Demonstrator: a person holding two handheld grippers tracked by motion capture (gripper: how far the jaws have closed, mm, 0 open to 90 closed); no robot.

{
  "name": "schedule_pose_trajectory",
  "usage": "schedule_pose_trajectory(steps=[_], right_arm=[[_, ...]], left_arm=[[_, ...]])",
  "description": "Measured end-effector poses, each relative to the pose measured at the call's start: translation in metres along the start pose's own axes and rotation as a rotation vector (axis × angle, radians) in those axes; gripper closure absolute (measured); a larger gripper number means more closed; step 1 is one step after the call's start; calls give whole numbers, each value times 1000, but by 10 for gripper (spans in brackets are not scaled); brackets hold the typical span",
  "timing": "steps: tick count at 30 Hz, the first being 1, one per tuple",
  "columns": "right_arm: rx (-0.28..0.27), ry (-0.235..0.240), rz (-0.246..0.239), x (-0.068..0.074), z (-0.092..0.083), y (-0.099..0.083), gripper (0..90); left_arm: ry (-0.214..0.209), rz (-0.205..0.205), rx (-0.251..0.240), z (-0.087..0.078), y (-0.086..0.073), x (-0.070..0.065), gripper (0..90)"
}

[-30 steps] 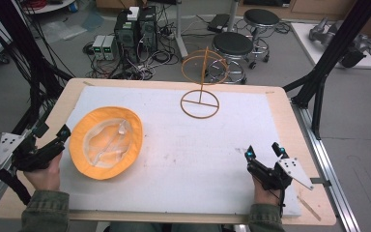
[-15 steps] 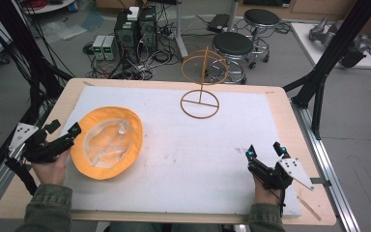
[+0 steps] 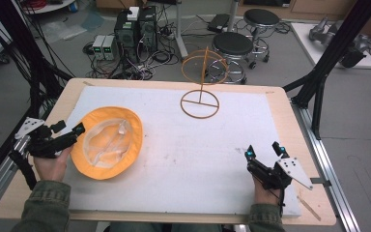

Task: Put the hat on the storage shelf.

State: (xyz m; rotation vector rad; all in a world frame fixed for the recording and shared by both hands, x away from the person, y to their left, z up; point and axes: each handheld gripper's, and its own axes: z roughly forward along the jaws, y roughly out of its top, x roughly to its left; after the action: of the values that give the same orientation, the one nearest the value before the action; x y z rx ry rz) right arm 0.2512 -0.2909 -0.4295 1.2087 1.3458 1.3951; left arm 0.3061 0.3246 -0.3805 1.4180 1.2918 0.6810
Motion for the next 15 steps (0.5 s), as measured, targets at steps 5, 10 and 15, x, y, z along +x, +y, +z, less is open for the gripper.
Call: schedule_pose_trajectory(steps=[5,10,15], right_arm=[[6,-4,-6,0,1,0,113],[6,-6,-26,0,1,0,113],[28,-7,-26,0,1,0,113]], left_arm=[[-20,-6,21,3,-1,-1,232],[-24,-5,59,6,-2,-1,243],[-21,-7,77,7,-2,-1,245]])
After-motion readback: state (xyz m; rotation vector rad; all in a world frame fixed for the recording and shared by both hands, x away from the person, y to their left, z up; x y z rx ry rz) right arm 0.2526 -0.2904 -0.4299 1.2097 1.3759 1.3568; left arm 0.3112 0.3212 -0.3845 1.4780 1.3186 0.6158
